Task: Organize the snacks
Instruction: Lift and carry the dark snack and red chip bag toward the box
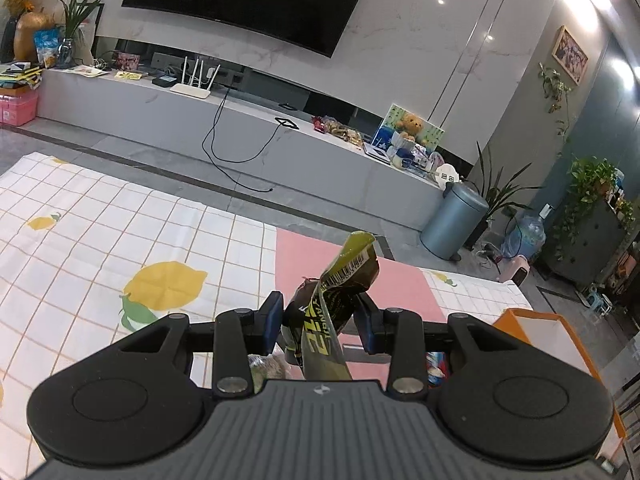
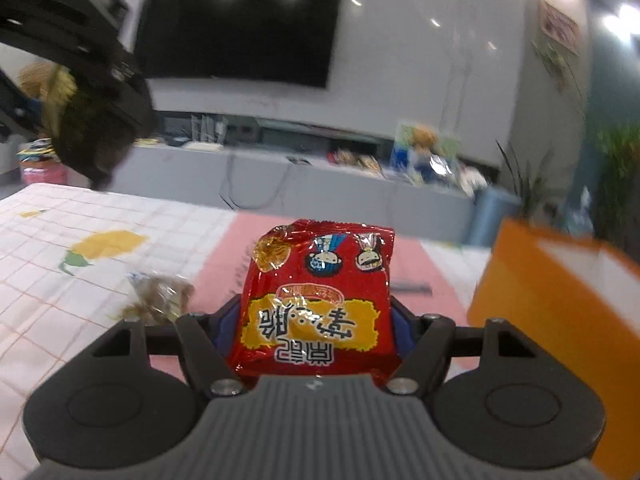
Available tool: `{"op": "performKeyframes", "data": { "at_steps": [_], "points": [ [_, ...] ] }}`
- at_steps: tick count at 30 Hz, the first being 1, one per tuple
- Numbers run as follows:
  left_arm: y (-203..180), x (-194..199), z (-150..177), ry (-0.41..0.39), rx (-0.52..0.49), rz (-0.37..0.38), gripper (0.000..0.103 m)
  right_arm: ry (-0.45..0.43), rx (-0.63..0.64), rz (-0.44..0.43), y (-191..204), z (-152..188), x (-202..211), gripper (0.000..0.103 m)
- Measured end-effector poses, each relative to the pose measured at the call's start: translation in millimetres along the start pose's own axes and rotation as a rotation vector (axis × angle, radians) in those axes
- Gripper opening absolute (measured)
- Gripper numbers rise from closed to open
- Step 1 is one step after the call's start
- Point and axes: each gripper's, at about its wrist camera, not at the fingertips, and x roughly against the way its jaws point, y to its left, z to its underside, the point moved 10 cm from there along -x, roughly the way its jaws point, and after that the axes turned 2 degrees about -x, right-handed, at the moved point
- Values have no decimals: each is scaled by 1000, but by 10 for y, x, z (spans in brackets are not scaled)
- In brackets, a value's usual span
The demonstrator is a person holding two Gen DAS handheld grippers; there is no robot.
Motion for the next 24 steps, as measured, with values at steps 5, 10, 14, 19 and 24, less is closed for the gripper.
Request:
{"op": "performKeyframes", "data": {
  "at_steps": [5, 10, 14, 19, 24],
  "points": [
    [-105, 236, 41, -16, 53, 14, 43, -34, -47, -54, -97, -243, 221, 70],
    [-413, 552, 8, -87, 46, 71, 43, -78, -103, -76, -306, -459, 478, 70],
    [-715, 678, 20, -111, 27, 93, 43, -121, -140, -84, -477, -597, 690, 70],
    [-1053, 853, -18, -190, 25, 109, 43, -174, -192, -67, -767, -767, 957, 70],
    [-1370, 943, 1, -219, 33, 134, 43, -163, -238, -178, -1055, -949, 1125, 70]
  ]
}}
